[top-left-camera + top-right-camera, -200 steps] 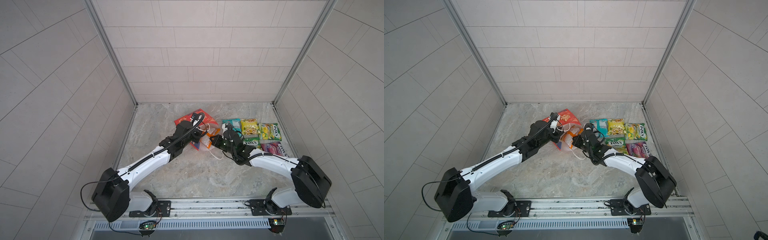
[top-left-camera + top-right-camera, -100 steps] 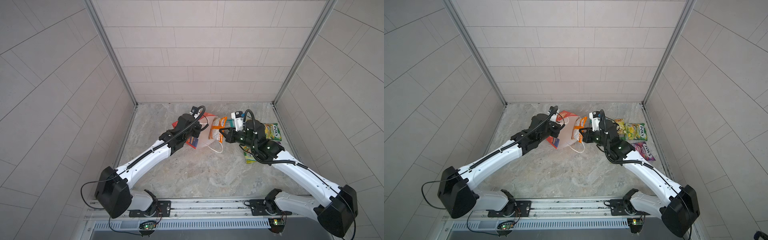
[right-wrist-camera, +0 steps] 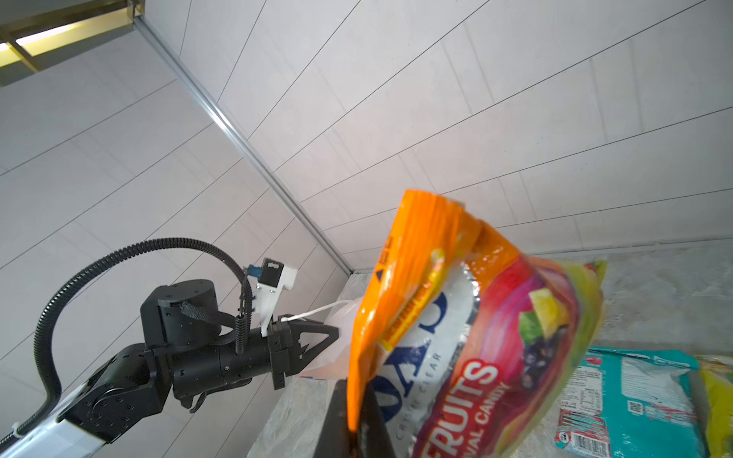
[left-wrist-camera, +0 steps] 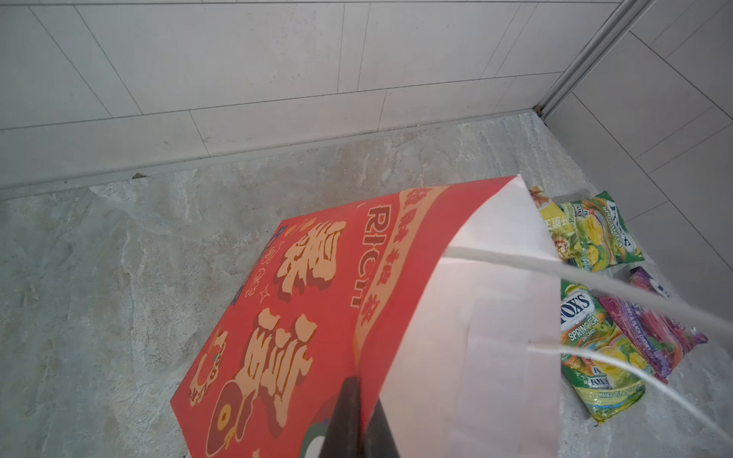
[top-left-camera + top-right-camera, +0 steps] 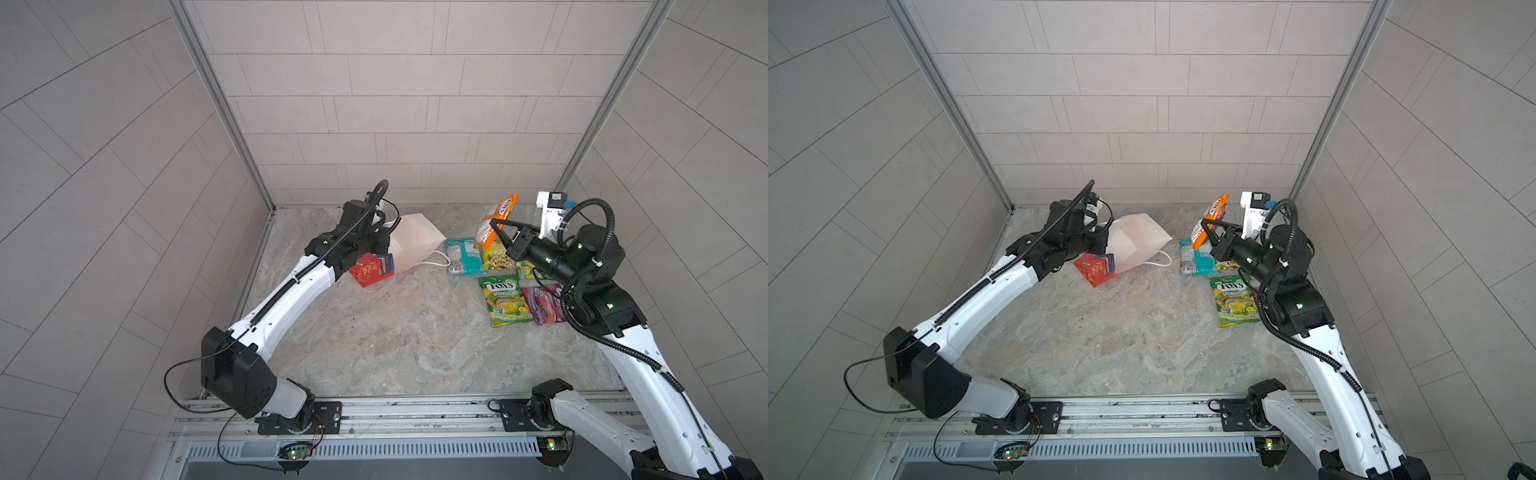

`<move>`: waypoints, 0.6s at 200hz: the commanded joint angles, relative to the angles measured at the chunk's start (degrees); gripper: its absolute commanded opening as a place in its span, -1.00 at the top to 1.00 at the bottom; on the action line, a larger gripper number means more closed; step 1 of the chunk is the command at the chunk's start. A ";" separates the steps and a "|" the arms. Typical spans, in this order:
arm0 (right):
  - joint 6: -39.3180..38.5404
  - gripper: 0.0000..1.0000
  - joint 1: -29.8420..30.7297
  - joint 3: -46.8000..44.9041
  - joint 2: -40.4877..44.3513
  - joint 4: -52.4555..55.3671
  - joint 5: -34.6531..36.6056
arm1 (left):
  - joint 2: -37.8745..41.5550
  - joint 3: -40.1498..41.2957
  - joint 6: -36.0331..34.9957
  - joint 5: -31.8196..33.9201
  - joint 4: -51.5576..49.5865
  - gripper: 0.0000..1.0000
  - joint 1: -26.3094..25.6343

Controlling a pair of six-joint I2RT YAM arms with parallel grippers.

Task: Take the snacks out of the paper bag
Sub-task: Place the paper bag at the top-center of the table.

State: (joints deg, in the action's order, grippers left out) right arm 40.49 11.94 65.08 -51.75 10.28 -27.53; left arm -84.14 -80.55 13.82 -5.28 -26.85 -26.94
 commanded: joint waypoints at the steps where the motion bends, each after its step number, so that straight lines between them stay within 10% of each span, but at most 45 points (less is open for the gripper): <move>1: 3.72 1.00 -2.06 -1.00 -0.24 -1.08 3.31 | -1.24 -3.25 3.84 -7.55 -1.50 1.00 2.41; 120: 6.96 1.00 -3.69 -12.80 -2.75 -4.87 -3.31 | -9.89 -13.63 9.71 -11.17 -6.93 1.00 9.06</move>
State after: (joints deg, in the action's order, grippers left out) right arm 46.17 8.29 54.59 -55.59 10.79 -25.61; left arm -93.65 -95.13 22.11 -15.03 -33.76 -18.74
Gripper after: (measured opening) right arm 0.050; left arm 0.049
